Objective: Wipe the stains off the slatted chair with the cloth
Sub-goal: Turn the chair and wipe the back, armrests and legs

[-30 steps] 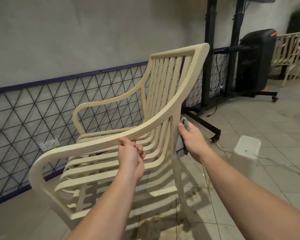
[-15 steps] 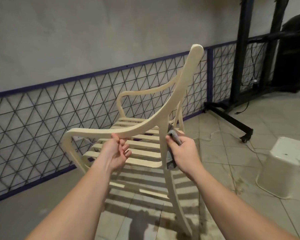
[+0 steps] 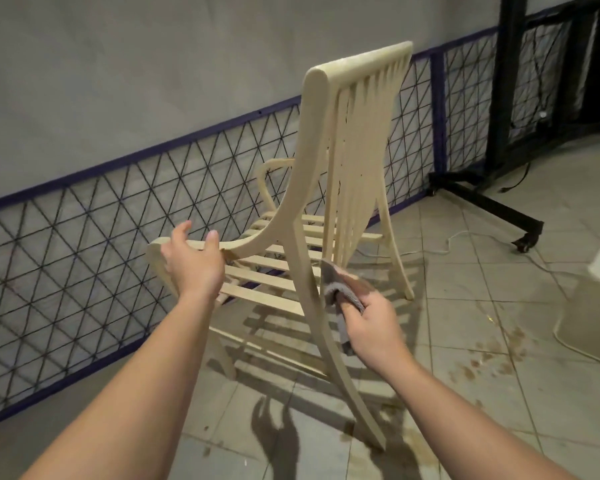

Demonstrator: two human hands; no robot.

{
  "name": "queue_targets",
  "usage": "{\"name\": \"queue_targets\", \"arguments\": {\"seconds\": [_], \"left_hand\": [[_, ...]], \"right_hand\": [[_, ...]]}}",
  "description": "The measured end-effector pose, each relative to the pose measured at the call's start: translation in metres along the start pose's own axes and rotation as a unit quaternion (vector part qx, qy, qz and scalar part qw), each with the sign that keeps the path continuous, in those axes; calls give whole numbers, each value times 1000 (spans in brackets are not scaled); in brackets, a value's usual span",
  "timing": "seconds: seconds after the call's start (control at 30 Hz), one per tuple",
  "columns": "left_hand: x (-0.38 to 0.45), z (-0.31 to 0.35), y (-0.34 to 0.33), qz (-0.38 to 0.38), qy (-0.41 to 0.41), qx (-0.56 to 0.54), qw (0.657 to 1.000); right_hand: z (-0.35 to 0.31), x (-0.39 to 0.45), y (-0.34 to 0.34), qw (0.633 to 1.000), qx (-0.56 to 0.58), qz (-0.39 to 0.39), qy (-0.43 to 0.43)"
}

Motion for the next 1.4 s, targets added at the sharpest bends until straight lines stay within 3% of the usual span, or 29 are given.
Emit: {"name": "queue_targets", "arguments": {"seconds": [0.07,0.17,0.23,0.3,0.47,0.53,0.63,0.7,0.8,0.93,1.0,1.07,1.17,1.23,1.3,1.4], "left_hand": [[-14,21,-1,-91,-161,-23,982],[-39,29,-14,-287,-217,-63,931],[-51,30,-17,-300,-256,-57,917],[-50,25,-19,-290,-252,-58,921],[-46,18,-22,-266,-230,-63,934],[-50,16,-26,-245,-239,-79,936],[-59,13,-32,-212,-260,-109,936],[-63,12,-36,-194,-271,-125,935],[-66,10,-40,-168,-284,-144,933],[-70,9,-45,-147,-303,-166,927],[-68,7,-47,-146,-313,-173,922],[-66,5,-51,-147,-317,-175,920],[-62,2,-55,-133,-323,-185,919],[-61,2,-57,-125,-328,-198,915],[-58,1,-59,-122,-334,-196,914],[-52,0,-62,-109,-350,-197,909]], "right_hand": [[-12,3,3,998,-14,38,56],[-51,24,-8,985,-5,28,167],[-60,33,-21,974,-43,-5,222],[-39,26,-31,970,-84,-40,223],[93,-56,-26,971,-172,-162,-45],[132,-93,-18,975,-132,-114,-141],[163,-122,-11,959,-25,33,-279],[162,-120,-13,951,-1,95,-296],[117,-84,-19,970,14,105,-217],[53,-37,-47,999,-2,-15,49],[77,-43,-60,991,-77,-57,89],[128,-76,-58,987,-128,-98,9],[202,-148,-35,962,-147,-140,-185],[233,-184,-13,933,-112,-45,-339],[249,-202,-2,882,-104,68,-454],[245,-194,-13,874,-69,81,-474]]}}
Point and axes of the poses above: each hand's wrist, its own x-axis towards the middle knuckle, its own y-axis out of the back of the hand, z = x × y, the point moved 2 cm from there along x, towards the middle knuckle, and after that the axes turned 8 degrees about y, right-handed, at the moved point
